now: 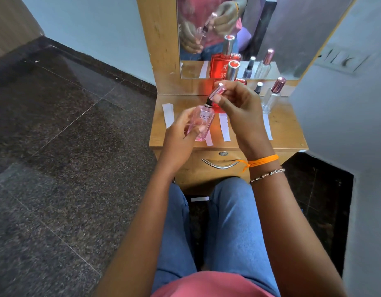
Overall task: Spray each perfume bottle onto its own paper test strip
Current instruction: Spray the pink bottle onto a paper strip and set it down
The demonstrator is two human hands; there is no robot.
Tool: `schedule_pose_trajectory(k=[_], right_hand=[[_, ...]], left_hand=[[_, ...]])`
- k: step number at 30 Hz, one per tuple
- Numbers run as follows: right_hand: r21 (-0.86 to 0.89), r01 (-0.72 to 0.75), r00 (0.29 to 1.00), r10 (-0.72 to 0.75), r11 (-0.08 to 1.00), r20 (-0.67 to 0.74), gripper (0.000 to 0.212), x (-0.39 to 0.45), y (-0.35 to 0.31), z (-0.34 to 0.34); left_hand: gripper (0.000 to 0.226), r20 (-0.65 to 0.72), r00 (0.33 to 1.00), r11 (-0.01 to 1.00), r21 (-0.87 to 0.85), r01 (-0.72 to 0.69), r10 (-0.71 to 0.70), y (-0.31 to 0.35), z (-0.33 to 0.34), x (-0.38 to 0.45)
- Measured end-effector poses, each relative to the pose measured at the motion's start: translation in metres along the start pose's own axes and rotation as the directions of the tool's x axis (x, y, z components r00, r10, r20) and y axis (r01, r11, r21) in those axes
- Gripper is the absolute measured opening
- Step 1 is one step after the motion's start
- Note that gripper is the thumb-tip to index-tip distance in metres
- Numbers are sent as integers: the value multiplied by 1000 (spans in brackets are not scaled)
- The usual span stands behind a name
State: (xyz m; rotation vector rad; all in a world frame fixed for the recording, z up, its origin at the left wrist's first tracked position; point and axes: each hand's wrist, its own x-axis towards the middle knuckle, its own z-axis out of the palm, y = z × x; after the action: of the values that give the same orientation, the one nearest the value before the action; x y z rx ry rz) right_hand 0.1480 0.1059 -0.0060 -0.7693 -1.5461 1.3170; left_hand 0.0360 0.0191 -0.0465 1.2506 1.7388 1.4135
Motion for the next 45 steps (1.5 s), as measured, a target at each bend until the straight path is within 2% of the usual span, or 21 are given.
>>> schedule_pose_trajectory(k=[2, 4, 7, 10, 13, 18, 21, 23, 25, 31, 32, 34, 36, 38, 41, 45], right_hand=[[37, -4, 998, 6, 999, -57, 24, 0, 2, -5], [-93, 2, 996, -11, 996, -89, 25, -3, 9, -4], [-348, 36, 999, -38, 937, 0, 23, -13, 30, 9], [-510, 83, 991, -19, 856, 130, 21, -22, 55, 30], [-621, 101, 986, 3, 778, 164, 22, -23, 68, 40], [-593, 93, 990, -10, 800, 143, 42, -20, 61, 38], [-384, 109, 992, -76, 917, 100, 47, -27, 34, 24], [-218, 82, 981, -40, 973, 187, 52, -33, 19, 12], [-140, 37, 968, 0, 990, 252, 50, -37, 12, 2], [-184, -51, 985, 80, 982, 151, 46, -32, 20, -33], [-200, -60, 984, 92, 978, 155, 45, -32, 22, -39], [-196, -79, 981, 112, 977, 161, 43, -33, 23, -48], [-154, -87, 979, 113, 984, 167, 42, -34, 22, -54], [-121, -86, 980, 105, 989, 168, 43, -34, 20, -58], [-91, -70, 983, 84, 993, 162, 45, -33, 17, -63], [-12, -67, 982, 68, 998, 176, 44, -33, 14, -68]], left_hand=[[30, -52, 998, 999, -38, 28, -30, -1, -1, -1], [22, -137, 989, 995, -86, 43, -55, -1, -5, 1], [20, -230, 971, 990, -136, 35, -66, 2, -14, 5], [19, -280, 958, 985, -174, 12, -61, 7, -20, 6], [24, -304, 951, 989, -145, 14, -58, 7, -22, 7], [23, -316, 944, 990, -135, 52, -93, 9, -21, 5], [24, -290, 952, 991, -113, 65, -95, 10, -18, 7], [28, -213, 974, 991, -125, 47, -73, 12, -12, 7], [31, -136, 990, 992, -123, 18, -35, 16, -4, 8], [25, 100, 993, 991, -111, 75, -64, 21, 12, 14], [26, 102, 990, 993, -65, 100, -93, 22, 12, 17], [32, 24, 993, 972, 207, 108, -115, 21, 15, 30], [37, -47, 994, 851, 513, 109, -99, 17, 17, 45], [41, -31, 985, 716, 682, 146, -171, 14, 22, 57], [37, -14, 968, 565, 810, 158, -250, 9, 30, 66], [31, -43, 968, 605, 774, 189, -247, 5, 36, 70]])
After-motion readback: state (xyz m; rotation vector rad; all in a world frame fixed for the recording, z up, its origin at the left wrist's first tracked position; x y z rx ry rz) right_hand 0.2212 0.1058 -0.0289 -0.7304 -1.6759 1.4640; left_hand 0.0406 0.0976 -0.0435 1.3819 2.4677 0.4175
